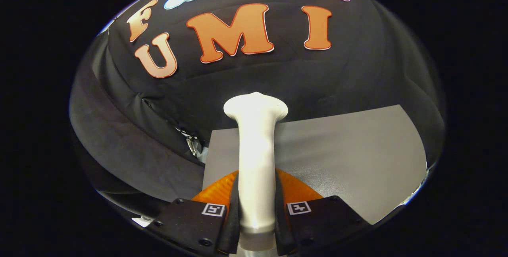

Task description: Iron the clothes twice with a garment steamer, once on the left side and once on the right side.

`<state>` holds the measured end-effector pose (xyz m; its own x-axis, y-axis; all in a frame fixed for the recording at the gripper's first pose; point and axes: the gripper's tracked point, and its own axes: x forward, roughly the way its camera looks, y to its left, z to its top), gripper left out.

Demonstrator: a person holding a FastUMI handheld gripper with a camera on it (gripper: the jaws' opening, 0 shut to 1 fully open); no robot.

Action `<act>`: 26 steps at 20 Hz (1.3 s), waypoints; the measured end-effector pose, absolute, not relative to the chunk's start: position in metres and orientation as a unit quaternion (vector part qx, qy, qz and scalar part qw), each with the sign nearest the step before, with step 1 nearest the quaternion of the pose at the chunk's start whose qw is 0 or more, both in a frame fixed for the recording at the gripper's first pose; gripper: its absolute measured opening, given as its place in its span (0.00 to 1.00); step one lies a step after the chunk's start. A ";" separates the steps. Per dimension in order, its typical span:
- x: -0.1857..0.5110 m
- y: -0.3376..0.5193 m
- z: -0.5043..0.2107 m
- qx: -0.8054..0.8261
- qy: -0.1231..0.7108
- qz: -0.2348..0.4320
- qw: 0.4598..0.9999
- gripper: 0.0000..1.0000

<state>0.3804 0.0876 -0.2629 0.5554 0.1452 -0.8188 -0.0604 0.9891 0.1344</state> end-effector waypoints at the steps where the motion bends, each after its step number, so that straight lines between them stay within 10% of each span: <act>1: 0.381 0.085 -0.258 0.043 0.460 0.053 0.885 0.43; 26: 0.228 0.109 -0.061 0.002 0.172 0.019 0.985 0.42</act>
